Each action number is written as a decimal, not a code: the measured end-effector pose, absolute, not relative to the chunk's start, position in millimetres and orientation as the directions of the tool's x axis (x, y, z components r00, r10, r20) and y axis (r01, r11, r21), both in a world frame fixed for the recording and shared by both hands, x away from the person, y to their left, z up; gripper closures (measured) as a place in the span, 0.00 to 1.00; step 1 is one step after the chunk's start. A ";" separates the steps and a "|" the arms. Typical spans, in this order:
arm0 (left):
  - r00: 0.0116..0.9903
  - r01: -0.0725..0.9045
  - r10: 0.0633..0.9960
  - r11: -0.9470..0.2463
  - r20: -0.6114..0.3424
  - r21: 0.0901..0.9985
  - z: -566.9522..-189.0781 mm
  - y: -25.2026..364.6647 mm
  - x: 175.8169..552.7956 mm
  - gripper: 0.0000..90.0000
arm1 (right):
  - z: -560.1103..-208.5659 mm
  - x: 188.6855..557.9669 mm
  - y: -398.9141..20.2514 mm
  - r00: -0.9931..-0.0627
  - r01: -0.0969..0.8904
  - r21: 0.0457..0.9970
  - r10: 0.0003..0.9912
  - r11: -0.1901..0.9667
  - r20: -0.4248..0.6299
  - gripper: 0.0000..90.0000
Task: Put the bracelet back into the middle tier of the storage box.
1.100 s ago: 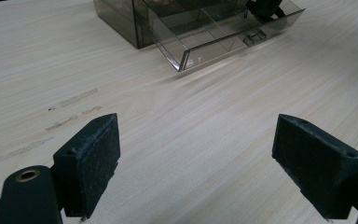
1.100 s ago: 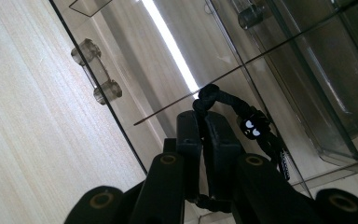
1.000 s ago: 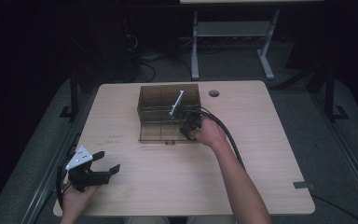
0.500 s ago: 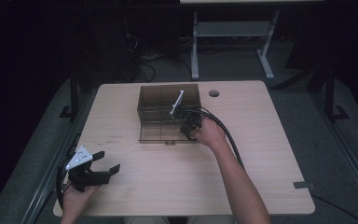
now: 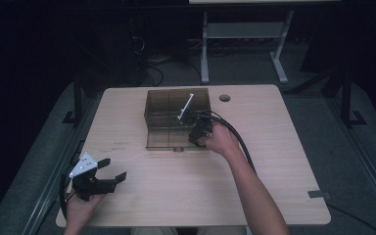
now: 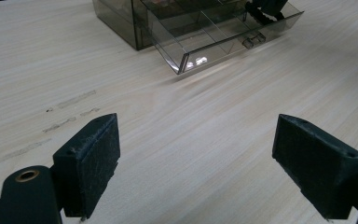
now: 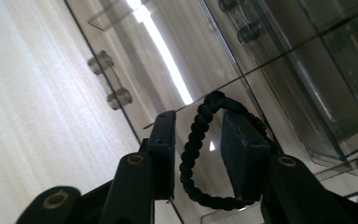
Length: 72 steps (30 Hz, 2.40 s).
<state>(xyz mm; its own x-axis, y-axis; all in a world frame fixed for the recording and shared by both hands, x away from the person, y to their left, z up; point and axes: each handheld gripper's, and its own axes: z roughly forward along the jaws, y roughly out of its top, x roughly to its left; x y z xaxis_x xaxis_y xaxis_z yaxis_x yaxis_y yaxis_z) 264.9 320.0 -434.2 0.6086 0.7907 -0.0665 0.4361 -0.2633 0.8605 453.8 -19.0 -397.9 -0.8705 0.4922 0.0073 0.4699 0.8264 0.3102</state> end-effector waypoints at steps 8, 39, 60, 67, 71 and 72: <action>0.613 0.433 0.789 -0.276 -0.056 0.858 -433.3 320.7 264.5 0.16 | -392.4 446.4 -33.3 -0.868 0.470 0.365 0.495 0.804 0.027 0.66; 0.596 0.439 0.801 -0.268 -0.055 0.858 -432.7 325.0 257.2 0.16 | -378.5 412.2 -73.8 -0.878 0.445 0.494 0.472 0.747 0.076 0.43; 0.597 0.439 0.801 -0.273 -0.051 0.856 -433.7 322.9 258.0 0.16 | -386.0 402.2 -99.5 -0.863 0.469 0.506 0.498 0.724 0.087 0.40; 0.602 0.439 0.797 -0.284 -0.045 0.853 -433.8 321.6 258.5 0.16 | -389.8 396.2 -111.4 -0.855 0.480 0.506 0.510 0.717 0.089 0.40; 0.601 0.441 0.798 -0.282 -0.047 0.852 -434.1 320.4 258.6 0.16 | -392.6 392.8 -117.1 -0.854 0.481 0.501 0.514 0.719 0.082 0.40; 0.602 0.439 0.797 -0.281 -0.047 0.853 -434.4 320.2 258.7 0.16 | -393.1 391.9 -118.2 -0.853 0.484 0.501 0.516 0.718 0.084 0.40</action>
<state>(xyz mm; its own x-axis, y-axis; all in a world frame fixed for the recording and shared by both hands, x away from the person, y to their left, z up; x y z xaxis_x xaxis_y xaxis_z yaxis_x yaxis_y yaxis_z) 258.7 320.2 -434.4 0.6016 0.7974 -0.0467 0.4390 -0.2812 0.8534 391.9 -118.2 -393.1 -0.8526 0.5157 0.0844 0.4836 0.7176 0.5011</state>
